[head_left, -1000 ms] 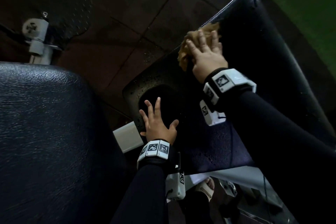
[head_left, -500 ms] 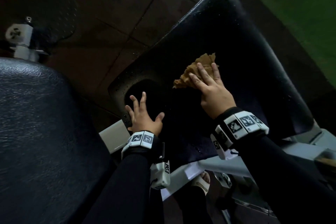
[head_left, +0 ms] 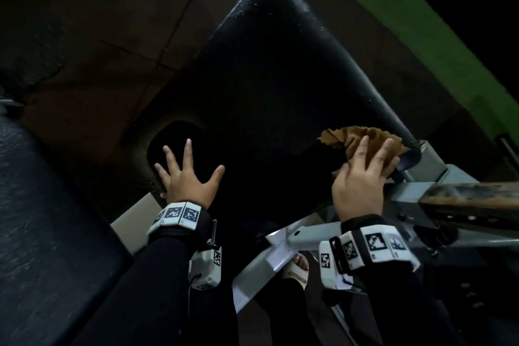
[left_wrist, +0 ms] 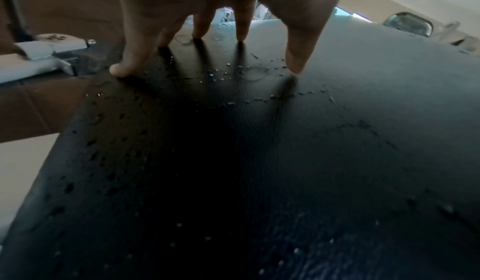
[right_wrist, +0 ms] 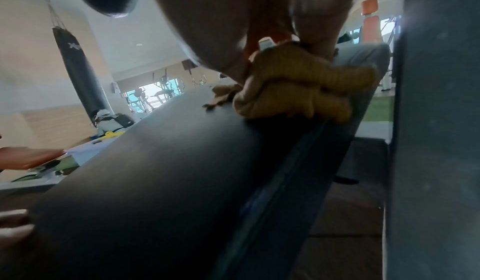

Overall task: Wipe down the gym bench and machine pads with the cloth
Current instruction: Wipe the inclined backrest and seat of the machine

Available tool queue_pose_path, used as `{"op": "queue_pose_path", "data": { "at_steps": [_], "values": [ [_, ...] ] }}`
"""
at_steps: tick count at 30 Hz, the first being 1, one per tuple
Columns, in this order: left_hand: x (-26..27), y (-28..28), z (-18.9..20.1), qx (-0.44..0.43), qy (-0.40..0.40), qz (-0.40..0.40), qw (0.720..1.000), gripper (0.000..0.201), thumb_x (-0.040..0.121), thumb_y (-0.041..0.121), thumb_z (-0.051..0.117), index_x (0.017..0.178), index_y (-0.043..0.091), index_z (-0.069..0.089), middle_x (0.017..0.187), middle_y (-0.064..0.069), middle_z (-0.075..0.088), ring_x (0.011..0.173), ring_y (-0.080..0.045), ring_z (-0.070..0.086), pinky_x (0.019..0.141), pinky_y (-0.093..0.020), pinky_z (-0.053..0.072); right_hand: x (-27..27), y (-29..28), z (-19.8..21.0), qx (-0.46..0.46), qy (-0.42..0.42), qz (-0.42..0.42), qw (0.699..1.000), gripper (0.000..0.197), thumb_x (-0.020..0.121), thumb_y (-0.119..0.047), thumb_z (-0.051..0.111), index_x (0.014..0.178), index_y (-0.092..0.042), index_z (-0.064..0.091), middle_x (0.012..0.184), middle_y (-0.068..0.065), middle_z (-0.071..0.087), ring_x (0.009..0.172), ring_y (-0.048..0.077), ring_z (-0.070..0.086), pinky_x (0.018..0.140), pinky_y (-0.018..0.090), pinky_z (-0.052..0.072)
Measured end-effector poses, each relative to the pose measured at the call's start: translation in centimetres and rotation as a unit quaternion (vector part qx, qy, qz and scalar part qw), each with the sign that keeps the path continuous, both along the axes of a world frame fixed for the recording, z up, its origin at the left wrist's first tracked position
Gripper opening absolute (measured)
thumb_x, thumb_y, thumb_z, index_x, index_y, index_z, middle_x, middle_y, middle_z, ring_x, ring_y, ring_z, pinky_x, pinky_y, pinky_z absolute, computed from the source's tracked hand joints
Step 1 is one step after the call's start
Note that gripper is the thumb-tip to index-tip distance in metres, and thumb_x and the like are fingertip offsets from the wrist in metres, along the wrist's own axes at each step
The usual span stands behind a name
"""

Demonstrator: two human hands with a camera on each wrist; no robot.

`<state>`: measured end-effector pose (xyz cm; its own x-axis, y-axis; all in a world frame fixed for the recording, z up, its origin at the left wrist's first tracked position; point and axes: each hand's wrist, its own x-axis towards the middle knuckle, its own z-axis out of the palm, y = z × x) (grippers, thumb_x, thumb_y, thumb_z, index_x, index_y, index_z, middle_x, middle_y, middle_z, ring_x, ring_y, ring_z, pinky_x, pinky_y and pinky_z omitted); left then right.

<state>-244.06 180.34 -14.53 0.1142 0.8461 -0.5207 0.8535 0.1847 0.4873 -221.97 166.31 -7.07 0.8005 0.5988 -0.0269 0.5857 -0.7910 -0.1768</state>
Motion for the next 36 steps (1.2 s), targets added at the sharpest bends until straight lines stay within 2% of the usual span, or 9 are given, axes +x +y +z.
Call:
{"op": "queue_pose_path", "data": {
  "at_steps": [4,7,13,16,18,22,25,28,36],
  "values": [
    [-0.3,0.1,-0.3,-0.019,0.001,-0.020,1.000,0.096,0.072,0.069,0.060,0.146,0.051,0.002,0.158,0.007,-0.017,0.145,-0.030,-0.015,0.109,-0.063,0.018,-0.5,-0.5,-1.5,-0.006,0.011,-0.007,1.000,0.062,0.096,-0.044,0.037,0.149,-0.032,0.009,0.156,0.013,-0.016,0.141,0.037,-0.018,0.116,0.048,-0.007],
    [-0.3,0.1,-0.4,-0.018,-0.006,-0.015,1.000,0.097,0.071,0.068,0.063,0.146,0.051,0.003,0.159,0.005,-0.016,0.145,-0.032,-0.014,0.110,-0.062,0.017,0.5,-0.6,-1.9,0.028,0.000,0.015,0.999,0.055,0.094,-0.053,0.036,0.145,-0.045,0.016,0.158,0.003,-0.011,0.143,0.030,-0.018,0.116,0.045,-0.007],
    [-0.2,0.1,-0.9,-0.011,-0.012,-0.011,1.000,0.098,0.070,0.067,0.064,0.146,0.050,0.004,0.159,0.005,-0.015,0.144,-0.034,-0.014,0.109,-0.062,0.016,1.8,0.8,-2.2,0.164,-0.056,0.008,0.985,0.033,0.091,-0.030,0.057,0.123,-0.022,0.063,0.147,0.011,0.037,0.141,0.038,0.019,0.115,0.051,0.018],
    [-0.3,0.0,-1.0,-0.009,-0.019,-0.007,1.000,0.099,0.069,0.067,0.065,0.146,0.050,0.005,0.159,0.004,-0.014,0.144,-0.034,-0.014,0.110,-0.061,0.015,2.2,1.6,-1.6,0.219,-0.038,0.018,0.975,0.027,0.089,-0.005,0.055,0.113,-0.008,0.067,0.141,0.014,0.045,0.138,0.037,0.027,0.115,0.048,0.019],
    [-0.3,0.0,-1.1,-0.010,-0.019,-0.008,1.000,0.099,0.069,0.067,0.065,0.146,0.051,0.004,0.159,0.005,-0.015,0.144,-0.034,-0.014,0.110,-0.062,0.016,2.7,1.8,-0.8,0.241,-0.050,0.003,0.969,0.027,0.088,0.001,0.052,0.110,-0.003,0.066,0.139,0.017,0.047,0.136,0.038,0.031,0.114,0.047,0.023],
    [-0.3,0.0,-1.1,-0.018,-0.021,-0.008,1.000,0.099,0.070,0.066,0.065,0.145,0.052,0.003,0.158,0.007,-0.018,0.144,-0.031,-0.017,0.109,-0.066,0.017,4.7,1.4,0.5,0.236,-0.116,-0.112,0.958,0.029,0.093,-0.005,0.046,0.118,-0.005,0.061,0.145,0.015,0.037,0.140,0.037,0.021,0.117,0.042,0.017],
    [-0.4,0.0,-1.1,-0.021,-0.021,-0.013,0.999,0.099,0.071,0.065,0.065,0.145,0.052,0.001,0.157,0.008,-0.020,0.144,-0.030,-0.018,0.109,-0.067,0.017,5.0,1.7,0.0,0.147,-0.062,-0.185,0.970,0.041,0.097,-0.020,0.039,0.135,-0.006,0.046,0.153,0.017,0.020,0.143,0.038,0.006,0.117,0.044,0.006],
    [-0.4,0.0,-1.2,-0.023,-0.020,-0.014,0.999,0.098,0.070,0.065,0.064,0.144,0.054,0.000,0.157,0.010,-0.020,0.144,-0.030,-0.018,0.108,-0.068,0.017,4.5,2.0,-1.0,0.048,-0.054,-0.190,0.979,0.057,0.097,-0.038,0.034,0.147,-0.011,0.025,0.157,0.014,0.009,0.144,0.038,0.001,0.115,0.051,0.007],
    [-0.3,0.2,-0.9,-0.018,-0.013,-0.009,1.000,0.096,0.072,0.059,0.069,0.145,0.050,0.006,0.158,0.009,-0.015,0.145,-0.030,-0.014,0.105,-0.069,0.020,9.5,3.6,0.4,0.011,-0.002,-0.286,0.958,0.049,0.099,-0.042,0.026,0.141,-0.019,0.038,0.151,0.013,0.027,0.139,0.038,0.017,0.114,0.052,0.005]
  ]
}}
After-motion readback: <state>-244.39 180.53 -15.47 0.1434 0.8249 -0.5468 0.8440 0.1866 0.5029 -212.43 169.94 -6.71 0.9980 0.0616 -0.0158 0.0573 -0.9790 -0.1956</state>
